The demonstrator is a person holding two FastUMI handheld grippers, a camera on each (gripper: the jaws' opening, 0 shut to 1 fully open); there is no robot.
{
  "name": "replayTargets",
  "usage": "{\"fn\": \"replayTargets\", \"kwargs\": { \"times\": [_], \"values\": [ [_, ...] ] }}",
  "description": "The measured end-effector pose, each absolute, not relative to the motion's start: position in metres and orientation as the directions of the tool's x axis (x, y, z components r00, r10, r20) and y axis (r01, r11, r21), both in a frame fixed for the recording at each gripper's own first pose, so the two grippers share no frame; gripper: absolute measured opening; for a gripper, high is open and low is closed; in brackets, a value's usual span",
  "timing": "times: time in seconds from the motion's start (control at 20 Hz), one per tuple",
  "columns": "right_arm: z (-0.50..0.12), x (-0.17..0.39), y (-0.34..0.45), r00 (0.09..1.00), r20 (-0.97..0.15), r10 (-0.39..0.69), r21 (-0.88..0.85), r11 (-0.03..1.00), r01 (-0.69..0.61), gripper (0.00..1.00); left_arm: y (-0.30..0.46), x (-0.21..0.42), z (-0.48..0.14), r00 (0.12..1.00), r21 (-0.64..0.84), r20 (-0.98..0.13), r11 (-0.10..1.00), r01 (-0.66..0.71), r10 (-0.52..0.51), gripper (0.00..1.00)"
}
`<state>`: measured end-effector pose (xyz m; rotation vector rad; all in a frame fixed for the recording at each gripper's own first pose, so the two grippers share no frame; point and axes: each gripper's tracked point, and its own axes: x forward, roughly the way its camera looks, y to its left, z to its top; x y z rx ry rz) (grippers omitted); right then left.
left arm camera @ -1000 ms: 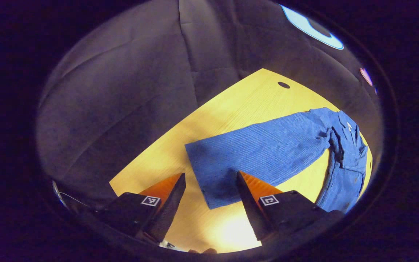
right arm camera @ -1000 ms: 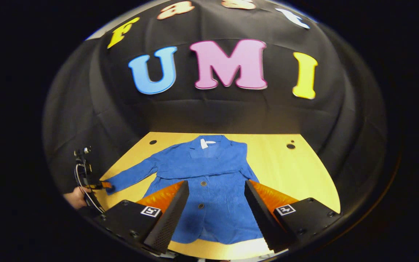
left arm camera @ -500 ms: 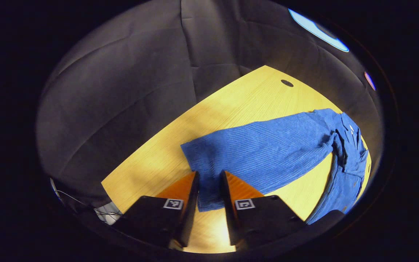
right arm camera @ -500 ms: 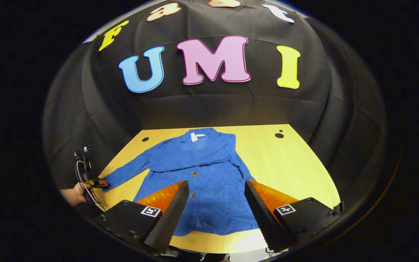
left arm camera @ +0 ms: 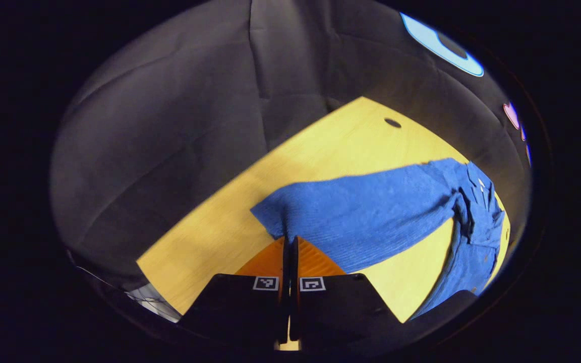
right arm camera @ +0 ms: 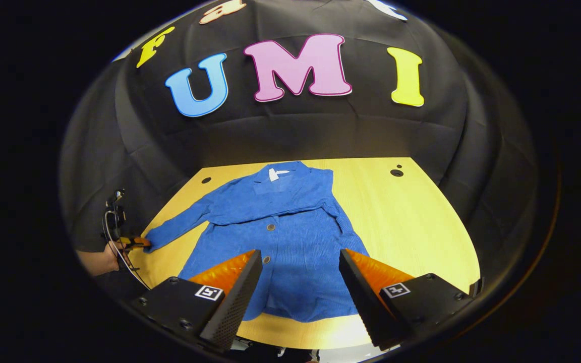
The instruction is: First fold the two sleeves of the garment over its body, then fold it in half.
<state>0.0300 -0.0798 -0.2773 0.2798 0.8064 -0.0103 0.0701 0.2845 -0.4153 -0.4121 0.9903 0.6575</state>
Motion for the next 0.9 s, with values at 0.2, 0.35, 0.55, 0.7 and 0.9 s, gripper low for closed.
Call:
{"fn": "replayTargets", "kwargs": {
  "times": [0.2,0.35,0.55,0.7,0.9],
  "values": [
    [-0.288,0.038,-0.11,0.7,-0.711,0.068,0.226,0.965,0.136,0.98,0.244,0.14,-0.352,0.517,-0.113,-0.809,0.788,-0.606,0.281,0.0],
    [-0.302,0.041,-0.127,0.689,-0.722,0.063,0.232,0.96,0.155,0.98,0.186,0.201,-0.308,0.636,-0.173,-0.744,0.86,-0.481,0.206,0.0],
    [-0.315,0.039,-0.15,0.682,-0.729,0.065,0.251,0.952,0.177,0.98,0.061,0.272,-0.266,0.727,-0.281,-0.686,0.911,-0.302,0.03,0.0],
    [-0.31,0.04,-0.169,0.713,-0.699,0.048,0.262,0.946,0.192,0.98,-0.036,0.301,-0.254,0.747,-0.358,-0.653,0.921,-0.157,-0.126,0.0],
    [-0.318,0.035,-0.18,0.708,-0.704,0.057,0.27,0.943,0.192,0.98,-0.148,0.333,-0.262,0.713,-0.46,-0.639,0.886,-0.053,-0.289,0.0]
  ]
}}
